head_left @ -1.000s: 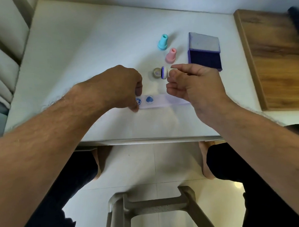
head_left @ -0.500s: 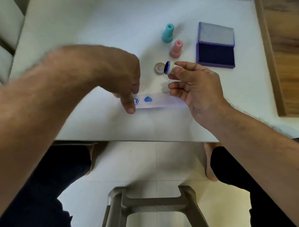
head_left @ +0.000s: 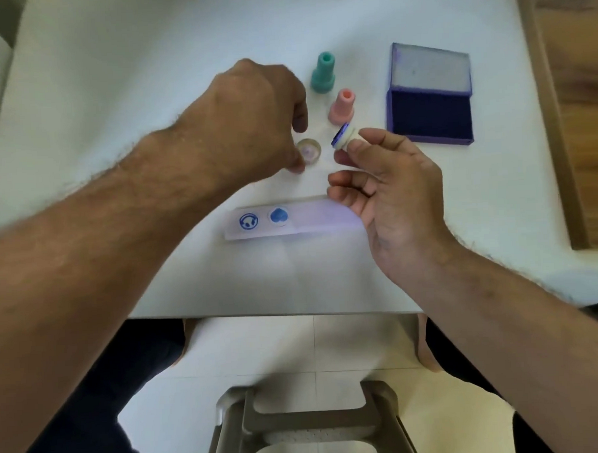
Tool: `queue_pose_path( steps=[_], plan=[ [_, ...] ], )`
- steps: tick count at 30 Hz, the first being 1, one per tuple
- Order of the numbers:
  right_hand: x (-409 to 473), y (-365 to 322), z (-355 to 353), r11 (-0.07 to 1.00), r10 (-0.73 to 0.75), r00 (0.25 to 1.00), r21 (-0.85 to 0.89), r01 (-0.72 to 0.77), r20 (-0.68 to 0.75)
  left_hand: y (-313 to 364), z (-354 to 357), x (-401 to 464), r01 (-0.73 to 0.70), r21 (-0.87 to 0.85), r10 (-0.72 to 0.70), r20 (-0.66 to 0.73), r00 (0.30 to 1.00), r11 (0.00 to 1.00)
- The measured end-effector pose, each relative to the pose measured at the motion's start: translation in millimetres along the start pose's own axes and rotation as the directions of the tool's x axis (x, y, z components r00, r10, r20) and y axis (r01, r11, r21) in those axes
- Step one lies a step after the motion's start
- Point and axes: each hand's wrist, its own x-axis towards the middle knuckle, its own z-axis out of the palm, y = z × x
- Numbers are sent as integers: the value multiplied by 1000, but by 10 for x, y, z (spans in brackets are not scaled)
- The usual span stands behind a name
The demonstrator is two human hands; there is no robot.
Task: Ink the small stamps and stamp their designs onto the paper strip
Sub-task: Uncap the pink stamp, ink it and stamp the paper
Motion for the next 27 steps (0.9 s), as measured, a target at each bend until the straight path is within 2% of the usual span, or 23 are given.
queue_pose_path(
  steps=[4,9,15,20,27],
  plan=[
    [3,-56,-1,1000,18,1000,15,-18,-6,2,6,26,38,5,-38,33,999,999],
    [38,-73,18,998,-52,999,-26,52,1,28,-17,32,-3,3,3,11,1000,1000],
    [107,-36,1,997,-82,996,7,82,-40,47,49,51,-39,5,38,30,999,999],
    [120,-19,-3,990,-66,996,118,73,-63,21,107,43,-64,-8,63,-24,998,998],
    [132,-24,-17,994,-48,998,100,53,-52,58,112,50,-79,16,79,6,997,997]
  ],
)
